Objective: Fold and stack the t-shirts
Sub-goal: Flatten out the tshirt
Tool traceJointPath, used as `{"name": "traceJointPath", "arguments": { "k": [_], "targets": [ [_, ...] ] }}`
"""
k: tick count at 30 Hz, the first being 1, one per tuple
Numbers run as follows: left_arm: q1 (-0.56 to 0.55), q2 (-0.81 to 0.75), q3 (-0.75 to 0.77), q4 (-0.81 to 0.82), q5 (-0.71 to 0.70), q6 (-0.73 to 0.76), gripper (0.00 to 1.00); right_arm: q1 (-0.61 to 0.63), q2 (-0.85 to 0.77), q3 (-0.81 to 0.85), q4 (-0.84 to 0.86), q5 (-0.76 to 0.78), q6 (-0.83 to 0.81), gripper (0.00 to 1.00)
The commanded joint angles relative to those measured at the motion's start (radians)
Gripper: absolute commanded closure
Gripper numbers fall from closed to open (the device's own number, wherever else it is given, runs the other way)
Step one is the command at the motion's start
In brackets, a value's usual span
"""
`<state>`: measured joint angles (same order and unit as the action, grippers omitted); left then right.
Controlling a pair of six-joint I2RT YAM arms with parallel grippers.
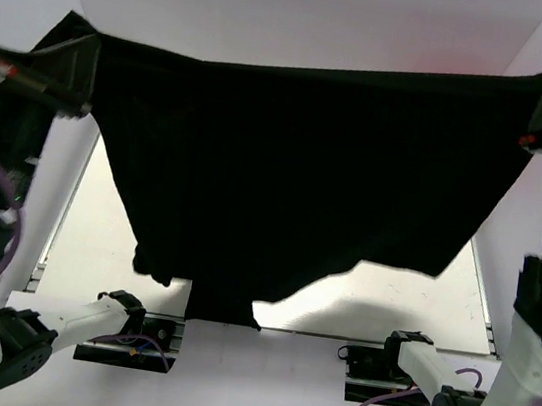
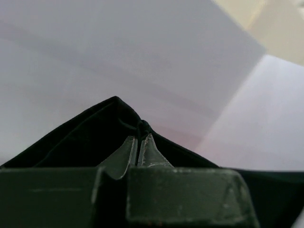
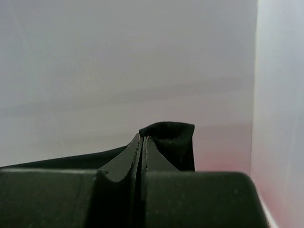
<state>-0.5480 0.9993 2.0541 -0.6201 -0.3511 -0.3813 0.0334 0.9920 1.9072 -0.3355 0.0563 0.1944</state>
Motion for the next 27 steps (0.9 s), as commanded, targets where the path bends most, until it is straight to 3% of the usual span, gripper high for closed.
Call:
{"name": "traceJointPath", "arguments": {
  "k": [1, 5, 8, 10, 13, 14, 17, 19, 20, 23, 27],
  "targets": [
    [-0.001, 0.133, -0.018, 0.031, -0.219, 0.091, 1.00, -0.007, 0.129, -0.039, 0.049, -0.007, -0.010, 1.00],
    [0.014, 0.246, -0.101, 0.204, -0.344, 0.232, 1.00, -0.006, 0.218, -0.141, 0.159, -0.108, -0.003, 1.00],
    [0.014, 0.349, -0.112, 0.334, -0.500, 0.335, 1.00, -0.004, 0.325, -0.132, 0.211, -0.147, -0.003, 1.00],
    [0.025, 0.468, -0.106, 0.503, -0.557, 0.493, 1.00, -0.003, 0.432, -0.088, 0.233, -0.180, 0.007, 1.00],
    [0.051, 0.672, 0.105, 0.537, -0.571, 0.588, 1.00, 0.000, 0.595, 0.069, 0.237, -0.200, 0.007, 1.00],
    [0.051, 0.721, 0.253, 0.551, -0.571, 0.613, 1.00, 0.002, 0.658, 0.173, 0.239, -0.191, 0.002, 1.00],
    [0.080, 0.838, 0.459, 0.666, -0.549, 0.725, 1.00, 0.008, 0.807, 0.479, 0.204, -0.156, -0.013, 1.00],
    [0.089, 0.838, 0.477, 0.778, -0.479, 0.774, 1.00, 0.011, 0.783, 0.507, 0.265, -0.148, -0.012, 1.00],
    [0.089, 0.814, 0.477, 0.801, -0.433, 0.774, 1.00, 0.011, 0.762, 0.445, 0.421, -0.136, -0.003, 1.00],
    [0.089, 0.734, 0.468, 0.804, -0.372, 0.745, 1.00, 0.008, 0.668, 0.313, 0.536, -0.128, 0.048, 1.00],
    [0.089, 0.590, 0.231, 0.771, -0.368, 0.710, 1.00, 0.008, 0.574, 0.178, 0.509, -0.203, 0.037, 1.00]
  ]
}}
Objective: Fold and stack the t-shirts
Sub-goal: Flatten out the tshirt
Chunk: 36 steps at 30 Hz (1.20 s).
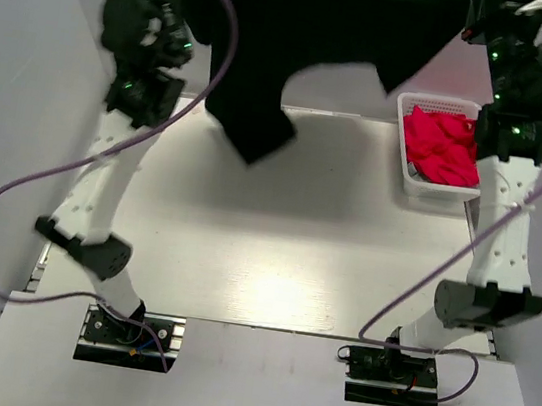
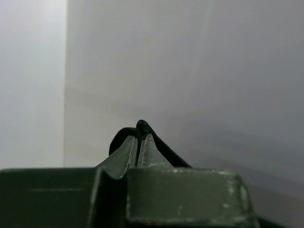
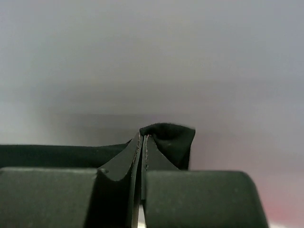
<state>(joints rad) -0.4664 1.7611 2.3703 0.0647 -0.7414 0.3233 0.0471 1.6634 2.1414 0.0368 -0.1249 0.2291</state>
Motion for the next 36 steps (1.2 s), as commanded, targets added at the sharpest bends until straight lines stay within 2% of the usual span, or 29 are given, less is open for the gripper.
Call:
{"name": "traceJointPath", "arguments": {
  "k": [1, 2, 3, 4, 5, 6, 7, 8, 9, 10, 11, 13, 14, 16, 18, 19, 22, 23, 24, 25, 26, 27, 29, 31, 34, 36],
  "targets": [
    [0.008, -0.199, -0.144, 0.051, 0.022, -0.006, 1.00, -0.009, -0.118, -0.087, 0.126, -0.041, 0.000, 1.00],
    [0.008, -0.271, -0.216, 0.050, -0.008, -0.015, 1.00, -0.006, -0.193, -0.236, 0.123, -0.042, -0.031, 1.00],
    [-0.011, -0.317, -0.393, 0.050, -0.038, -0.044, 1.00, -0.004, -0.217, -0.295, 0.141, -0.047, -0.048, 1.00],
    [-0.011, -0.435, -0.499, 0.061, -0.065, -0.070, 1.00, -0.006, -0.249, -0.352, 0.152, -0.068, -0.063, 1.00],
    [-0.011, -0.499, -0.604, 0.044, -0.065, -0.117, 1.00, 0.002, -0.276, -0.553, 0.162, -0.071, -0.068, 1.00],
    [-0.011, -0.561, -0.784, 0.009, -0.065, -0.183, 1.00, -0.004, -0.362, -0.616, 0.172, -0.087, -0.079, 1.00],
    [-0.011, -0.621, -0.862, -0.123, -0.065, -0.361, 1.00, -0.003, -0.388, -0.677, 0.176, -0.094, -0.092, 1.00],
    [-0.011, -0.676, -0.931, -0.199, -0.065, -0.463, 1.00, -0.004, -0.457, -0.857, 0.186, -0.099, -0.090, 1.00],
    [-0.011, -0.783, -1.077, -0.241, -0.050, -0.536, 1.00, 0.000, -0.487, -0.911, 0.181, -0.102, -0.083, 1.00],
    [-0.011, -0.829, -1.141, -0.278, 0.000, -0.688, 1.00, 0.002, -0.532, -0.961, 0.183, -0.104, -0.073, 1.00],
    [-0.011, -0.863, -1.195, -0.399, 0.037, -0.773, 1.00, 0.002, -0.553, -1.105, 0.169, -0.099, -0.051, 1.00],
    [-0.011, -0.926, -1.313, -0.553, 0.114, -0.970, 1.00, 0.007, -0.640, -1.193, 0.150, -0.081, -0.031, 1.00],
    [-0.011, -0.940, -1.391, -0.656, 0.158, -1.094, 1.00, 0.004, -0.660, -1.310, 0.125, -0.079, -0.016, 1.00],
    [-0.011, -0.965, -1.460, -0.725, 0.265, -1.176, 1.00, 0.011, -0.721, -1.447, 0.074, -0.065, 0.042, 1.00],
    [-0.011, -0.965, -1.529, -0.863, 0.374, -1.280, 0.98, 0.011, -0.741, -1.497, 0.023, -0.035, 0.154, 1.00],
    [-0.011, -0.965, -1.559, -0.893, 0.422, -1.302, 0.89, 0.010, -0.743, -1.555, -0.035, 0.003, 0.171, 1.00],
    [-0.020, -0.956, -1.704, -0.945, 0.562, -1.340, 0.55, 0.008, -0.741, -1.616, -0.173, 0.054, 0.210, 0.84],
    [-0.020, -0.956, -1.723, -0.945, 0.624, -1.340, 0.47, 0.007, -0.748, -1.629, -0.189, 0.062, 0.214, 0.70],
    [-0.020, -0.956, -1.737, -0.959, 0.652, -1.340, 0.36, 0.007, -0.748, -1.641, -0.204, 0.080, 0.222, 0.62],
    [-0.020, -0.956, -1.737, -0.971, 0.672, -1.340, 0.12, 0.008, -0.754, -1.663, -0.222, 0.096, 0.225, 0.51],
    [-0.020, -0.956, -1.725, -0.983, 0.685, -1.331, 0.02, 0.007, -0.755, -1.666, -0.238, 0.097, 0.228, 0.39],
    [-0.020, -0.956, -1.708, -1.009, 0.697, -1.320, 0.00, 0.010, -0.754, -1.664, -0.247, 0.099, 0.228, 0.18],
    [-0.020, -0.965, -1.634, -1.022, 0.697, -1.272, 0.00, 0.008, -0.751, -1.622, -0.288, 0.151, 0.220, 0.10],
    [-0.020, -0.965, -1.582, -1.022, 0.683, -1.245, 0.00, 0.007, -0.742, -1.560, -0.296, 0.169, 0.220, 0.10],
    [-0.020, -0.934, -1.560, -0.933, 0.584, -1.215, 0.00, 0.011, -0.728, -1.505, -0.278, 0.139, 0.214, 0.10],
    [-0.020, -0.837, -1.528, -0.855, 0.556, -1.176, 0.00, 0.016, -0.697, -1.488, -0.237, 0.029, 0.199, 0.10]
  ]
}}
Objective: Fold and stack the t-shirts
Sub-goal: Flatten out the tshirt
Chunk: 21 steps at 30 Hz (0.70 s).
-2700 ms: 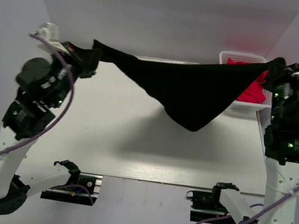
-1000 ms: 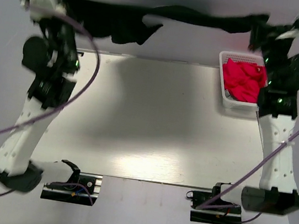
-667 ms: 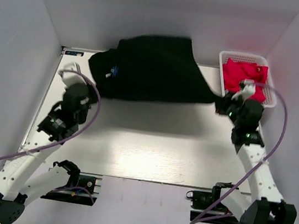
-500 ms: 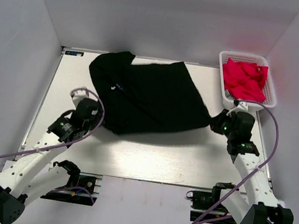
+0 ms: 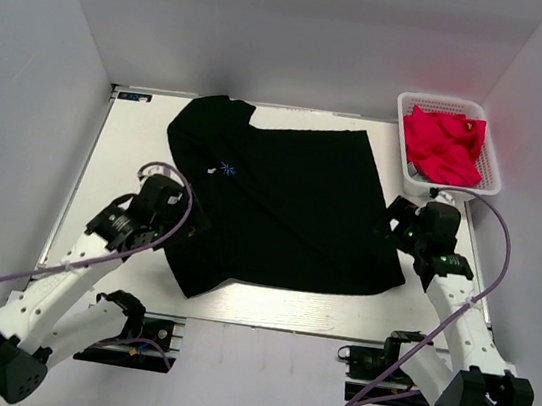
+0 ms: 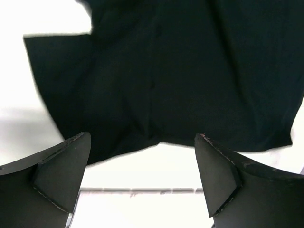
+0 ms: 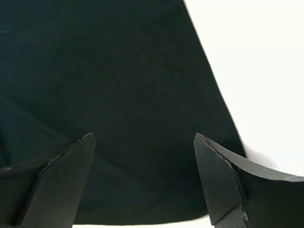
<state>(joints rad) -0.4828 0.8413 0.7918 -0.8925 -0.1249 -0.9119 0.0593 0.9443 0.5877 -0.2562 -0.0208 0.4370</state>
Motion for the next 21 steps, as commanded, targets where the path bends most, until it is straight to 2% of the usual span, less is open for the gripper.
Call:
{"name": "traceJointPath", "arguments": {
  "k": [1, 6, 10, 13, 15, 17, 19, 21],
  "targets": [
    [0.013, 0.128, 0.072, 0.118, -0.071, 0.059, 0.00, 0.011, 0.034, 0.073, 0.078, -0.109, -0.012, 0.10],
    [0.013, 0.410, 0.243, 0.230, -0.088, 0.114, 0.00, 0.037, 0.232, 0.135, 0.161, -0.177, -0.014, 0.10],
    [0.033, 0.611, 0.342, 0.348, -0.160, 0.145, 0.00, 0.066, 0.371, 0.181, 0.245, -0.173, -0.003, 0.10],
    [0.043, 0.787, 0.451, 0.374, -0.138, 0.159, 0.00, 0.071, 0.485, 0.240, 0.244, -0.148, -0.004, 0.10],
    [0.052, 0.875, 0.539, 0.374, -0.086, 0.171, 0.00, 0.073, 0.561, 0.250, 0.245, -0.148, 0.008, 0.10],
    [0.052, 1.005, 0.630, 0.255, -0.076, 0.154, 0.00, 0.070, 0.589, 0.250, 0.297, -0.154, 0.025, 0.10],
    [0.052, 1.067, 0.630, 0.234, -0.076, 0.143, 0.00, 0.066, 0.637, 0.244, 0.316, -0.172, 0.057, 0.10],
    [0.061, 1.076, 0.565, 0.234, -0.076, 0.131, 0.00, 0.066, 0.671, 0.244, 0.314, -0.177, 0.063, 0.10]
  ]
}}
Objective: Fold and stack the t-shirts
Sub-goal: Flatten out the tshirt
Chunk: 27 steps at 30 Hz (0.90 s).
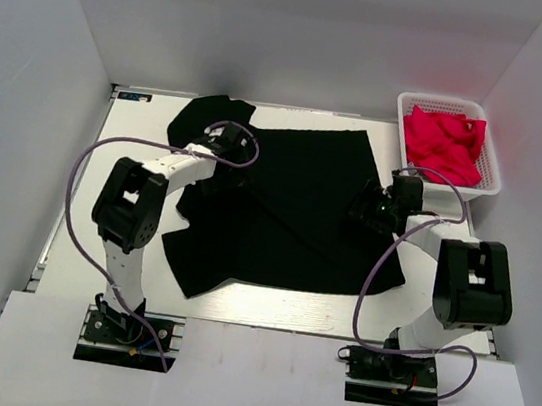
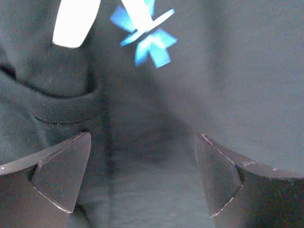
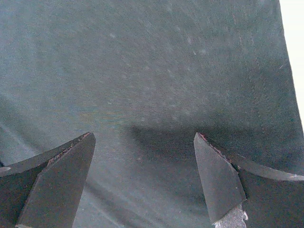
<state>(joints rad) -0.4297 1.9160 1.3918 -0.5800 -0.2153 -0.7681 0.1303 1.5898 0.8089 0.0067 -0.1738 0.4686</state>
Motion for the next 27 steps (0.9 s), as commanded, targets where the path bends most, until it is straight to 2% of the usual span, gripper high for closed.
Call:
{"name": "traceJointPath", "arguments": {
  "k": [1, 5, 8, 12, 16, 21, 24, 27],
  "targets": [
    [0.017, 0.002, -0.059, -0.078, 0.014, -0.022, 0.00, -0.006, 0.045, 0.022, 0.029, -0.009, 0.045, 0.10],
    [0.037, -0.047, -0.218, -0.078, -0.007, -0.042, 0.00, -0.011, 0.088, 0.010, -0.066, 0.040, 0.067, 0.10],
    [0.037, -0.112, -0.301, -0.184, -0.140, -0.103, 0.00, -0.024, 0.087, -0.011, -0.112, 0.108, 0.114, 0.10],
    [0.057, -0.231, -0.398, -0.391, -0.263, -0.276, 0.00, -0.037, 0.067, -0.022, -0.165, 0.154, 0.160, 0.10],
    [0.078, -0.379, -0.496, -0.562, -0.260, -0.377, 0.00, -0.044, 0.047, -0.048, -0.189, 0.169, 0.202, 0.10],
    [0.100, -0.577, -0.576, -0.622, -0.230, -0.427, 0.00, -0.046, 0.010, -0.062, -0.200, 0.211, 0.229, 0.10],
    [0.109, -0.647, -0.576, -0.649, -0.230, -0.438, 0.00, -0.046, -0.046, -0.062, -0.197, 0.209, 0.226, 0.10],
    [0.109, -0.660, -0.507, -0.627, -0.230, -0.424, 0.00, -0.035, -0.109, -0.038, -0.198, 0.229, 0.173, 0.10]
  ]
}}
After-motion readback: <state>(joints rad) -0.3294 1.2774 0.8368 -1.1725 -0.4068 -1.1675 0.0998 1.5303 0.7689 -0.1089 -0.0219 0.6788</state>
